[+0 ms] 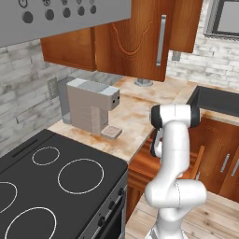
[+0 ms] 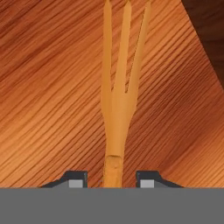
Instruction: Organize the utensils by type. Pick up the wooden spoons from the counter and place them in the open cabinet. Then pick up the metallic utensils from the counter and place them in the open drawer.
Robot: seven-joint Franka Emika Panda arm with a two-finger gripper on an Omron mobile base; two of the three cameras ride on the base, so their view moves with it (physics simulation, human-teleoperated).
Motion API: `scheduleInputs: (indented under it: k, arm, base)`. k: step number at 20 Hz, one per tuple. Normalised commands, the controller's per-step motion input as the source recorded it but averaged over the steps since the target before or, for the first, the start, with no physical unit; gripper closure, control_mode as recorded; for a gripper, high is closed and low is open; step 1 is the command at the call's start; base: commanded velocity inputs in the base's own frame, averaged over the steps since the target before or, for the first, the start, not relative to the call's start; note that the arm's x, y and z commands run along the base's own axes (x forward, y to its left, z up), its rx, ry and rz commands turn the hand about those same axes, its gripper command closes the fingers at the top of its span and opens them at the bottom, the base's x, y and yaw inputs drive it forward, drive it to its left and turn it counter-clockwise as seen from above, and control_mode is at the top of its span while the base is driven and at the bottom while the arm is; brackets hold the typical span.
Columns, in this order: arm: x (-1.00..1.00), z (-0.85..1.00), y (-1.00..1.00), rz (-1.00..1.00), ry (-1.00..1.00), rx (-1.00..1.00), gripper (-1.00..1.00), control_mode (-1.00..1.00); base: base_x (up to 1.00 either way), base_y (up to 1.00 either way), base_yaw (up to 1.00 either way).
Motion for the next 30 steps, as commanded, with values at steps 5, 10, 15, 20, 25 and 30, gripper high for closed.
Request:
scheduleInputs:
  k: [5, 10, 15, 20, 25, 30]
  arm:
    - [0.01, 0.07, 0.0, 0.01, 0.0, 0.03, -1.0, -1.0]
    - [-0.01, 0.72, 0.0, 0.04, 0.0, 0.03, -1.0, -1.0]
    - [-0.01, 0.93, 0.02, 0.06, 0.0, 0.0, -1.0, -1.0]
    - [-0.17, 0.99, 0.04, 0.13, -0.03, 0.0, -1.0, -1.0]
    - [-0.4, 0.96, 0.06, 0.26, -0.01, 0.0, -1.0, -1.0]
    - [-0.5, 0.89, 0.03, 0.27, -0.02, 0.0, -1.0, -1.0]
  base:
    - [0.0, 0.0, 0.0]
    - [0.0, 0.0, 0.0]
    - [0.0, 0.0, 0.0]
    - [0.0, 0.0, 0.0]
    - [0.0, 0.0, 0.0]
    - [0.0, 0.0, 0.0]
